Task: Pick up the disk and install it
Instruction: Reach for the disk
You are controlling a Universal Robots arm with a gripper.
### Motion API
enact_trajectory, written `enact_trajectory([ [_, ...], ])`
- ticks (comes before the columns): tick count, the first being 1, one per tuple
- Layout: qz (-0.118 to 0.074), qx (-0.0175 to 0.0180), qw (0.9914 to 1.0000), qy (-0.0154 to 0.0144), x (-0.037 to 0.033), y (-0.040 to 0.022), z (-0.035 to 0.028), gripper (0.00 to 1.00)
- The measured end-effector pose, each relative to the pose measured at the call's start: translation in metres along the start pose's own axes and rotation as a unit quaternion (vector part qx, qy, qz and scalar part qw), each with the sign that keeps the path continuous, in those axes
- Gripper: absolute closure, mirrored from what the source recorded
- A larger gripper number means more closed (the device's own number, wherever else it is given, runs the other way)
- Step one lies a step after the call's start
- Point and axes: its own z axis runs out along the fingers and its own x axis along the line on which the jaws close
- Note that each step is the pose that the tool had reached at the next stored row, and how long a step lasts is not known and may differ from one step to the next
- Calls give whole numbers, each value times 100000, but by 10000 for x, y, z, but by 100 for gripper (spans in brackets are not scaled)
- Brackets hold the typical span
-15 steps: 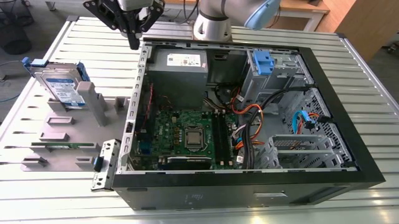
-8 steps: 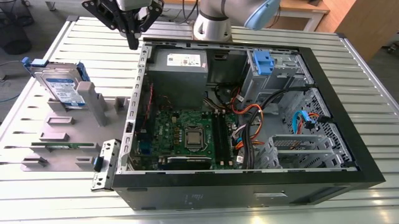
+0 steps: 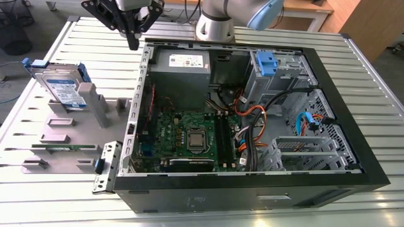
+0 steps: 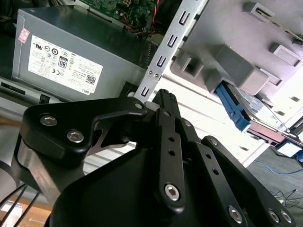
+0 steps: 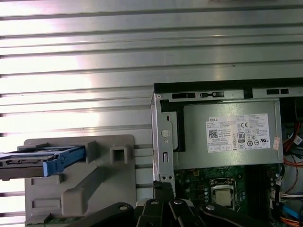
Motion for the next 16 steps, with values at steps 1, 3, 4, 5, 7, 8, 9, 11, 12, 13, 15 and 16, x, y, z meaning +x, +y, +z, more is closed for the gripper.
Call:
enact_trajectory([
  [1,2,-1,100000,-1,11,-1,0,89],
  [3,2,0,100000,0,35,-3,0,89],
  [4,3,0,100000,-1,49,-4,0,89],
  [5,4,-1,100000,-2,65,-5,0,89],
  [7,-2,5,100000,3,101,-8,-2,89],
  [8,-2,2,100000,1,124,-9,-1,89],
  [9,-3,3,100000,-1,148,-11,-2,89],
  [11,1,2,100000,-2,207,-16,-1,89],
  [12,6,-3,100000,-8,237,-18,0,89],
  [13,2,0,100000,-4,268,-21,1,89],
  [15,-1,-4,100000,-6,325,-25,3,89],
  [16,-4,1,100000,-2,355,-27,3,89],
])
